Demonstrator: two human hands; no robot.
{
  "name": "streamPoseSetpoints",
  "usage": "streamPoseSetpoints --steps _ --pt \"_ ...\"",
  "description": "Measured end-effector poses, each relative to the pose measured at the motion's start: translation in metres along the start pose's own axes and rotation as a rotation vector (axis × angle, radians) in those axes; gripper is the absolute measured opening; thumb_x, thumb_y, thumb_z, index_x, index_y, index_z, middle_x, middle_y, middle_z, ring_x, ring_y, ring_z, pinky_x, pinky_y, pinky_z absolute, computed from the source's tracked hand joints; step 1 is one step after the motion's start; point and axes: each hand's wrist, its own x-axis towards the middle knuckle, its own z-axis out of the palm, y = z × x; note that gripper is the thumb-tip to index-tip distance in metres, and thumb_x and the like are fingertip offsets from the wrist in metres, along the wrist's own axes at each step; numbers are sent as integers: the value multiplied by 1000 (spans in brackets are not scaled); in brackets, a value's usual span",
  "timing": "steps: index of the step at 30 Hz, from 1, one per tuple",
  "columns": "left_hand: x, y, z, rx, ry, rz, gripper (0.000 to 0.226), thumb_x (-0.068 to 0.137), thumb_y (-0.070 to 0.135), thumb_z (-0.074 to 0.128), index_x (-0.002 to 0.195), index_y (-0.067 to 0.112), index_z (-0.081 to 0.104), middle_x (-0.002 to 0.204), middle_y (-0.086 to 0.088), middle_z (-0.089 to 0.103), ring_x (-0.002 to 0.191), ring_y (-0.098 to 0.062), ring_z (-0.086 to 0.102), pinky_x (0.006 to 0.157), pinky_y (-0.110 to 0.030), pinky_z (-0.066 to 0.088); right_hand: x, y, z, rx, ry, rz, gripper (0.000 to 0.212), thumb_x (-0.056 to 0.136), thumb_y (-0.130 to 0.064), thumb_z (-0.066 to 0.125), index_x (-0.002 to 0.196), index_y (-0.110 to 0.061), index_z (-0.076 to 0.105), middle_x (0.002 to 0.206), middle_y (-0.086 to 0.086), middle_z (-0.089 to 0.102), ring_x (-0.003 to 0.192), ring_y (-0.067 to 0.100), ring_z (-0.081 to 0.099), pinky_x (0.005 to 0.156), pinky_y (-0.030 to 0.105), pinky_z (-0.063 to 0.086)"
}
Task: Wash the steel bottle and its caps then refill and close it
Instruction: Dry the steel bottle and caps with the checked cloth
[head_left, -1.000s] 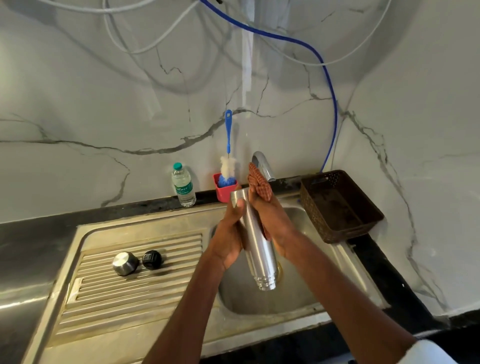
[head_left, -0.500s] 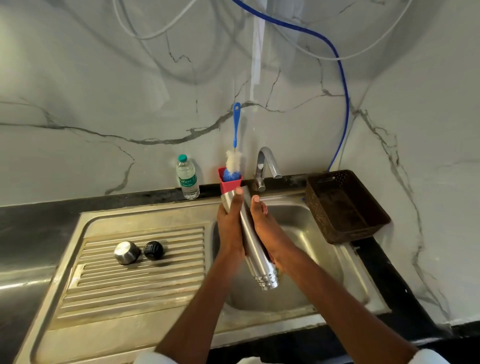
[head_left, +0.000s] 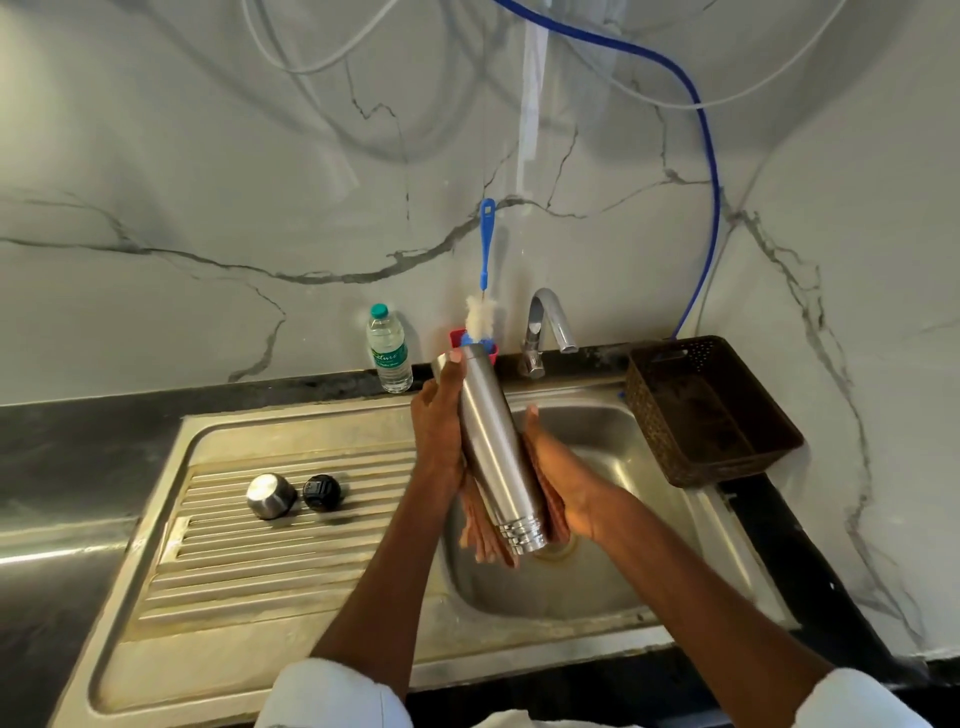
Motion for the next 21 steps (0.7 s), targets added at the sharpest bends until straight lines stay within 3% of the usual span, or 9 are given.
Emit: streamPoseSetpoints --steps 2,4,6,9,11,13,15,17,21 --pt "5 -2 -7 4 -74 -40 63 78 69 70 114 18 68 102 -15 76 86 -26 75 84 -45 62 5 20 -11 34 0 28 89 89 -83 39 124 -8 72 121 24 71 111 40 69 106 52 51" --pt "5 -5 -12 29 -169 -84 76 78 75 72 123 14 68 110 -17 76 98 -30 75 94 -50 61 9 29 -16 118 -13 45 91 88 -83 42 126 -5 71 128 27 67 118 42 65 114 56 43" --pt "2 -7 -15 11 -181 -141 71 84 70 73 127 15 67 116 -16 75 108 -32 72 96 -48 61 14 33 -19 115 29 55 93 87 -84 39 125 -4 72 124 28 68 117 44 65 111 57 45" --pt "-5 -5 -4 -76 -130 -253 46 94 55 69 122 18 66 114 -14 72 104 -30 70 95 -47 59 23 30 -10 29 135 -31 97 82 -92 36 123 -12 69 113 29 71 101 48 69 94 62 55" --pt "-9 -6 12 -97 -46 -273 52 87 56 75 121 17 66 115 -16 73 105 -32 70 97 -47 59 31 34 -3 -233 339 -138 103 72 -102 23 123 -24 67 118 22 71 102 44 70 95 60 54" --pt "-10 -7 25 -66 2 -235 67 75 60 83 121 14 67 113 -16 75 101 -32 73 92 -45 61 28 25 8 -360 493 -232 103 76 -99 11 128 -27 65 126 13 69 114 38 65 104 51 48" --pt "-9 -6 28 -83 -115 -214 74 69 61 86 123 13 70 112 -17 77 101 -34 75 96 -49 61 24 6 15 -278 454 -272 95 85 -92 14 131 -27 64 127 8 70 117 32 65 106 45 46" --pt "-10 -2 30 -88 -202 -187 72 72 60 83 126 15 71 111 -15 79 103 -32 77 97 -47 60 26 -15 12 -37 289 -175 89 87 -90 23 124 -23 69 117 13 75 107 32 72 101 49 54" --pt "1 0 37 43 -66 33 52 88 49 77 127 17 68 103 -6 79 87 -15 78 76 -29 62 30 -38 -5 23 171 -43 91 88 -88 30 117 -14 74 103 16 78 96 32 76 88 44 61"
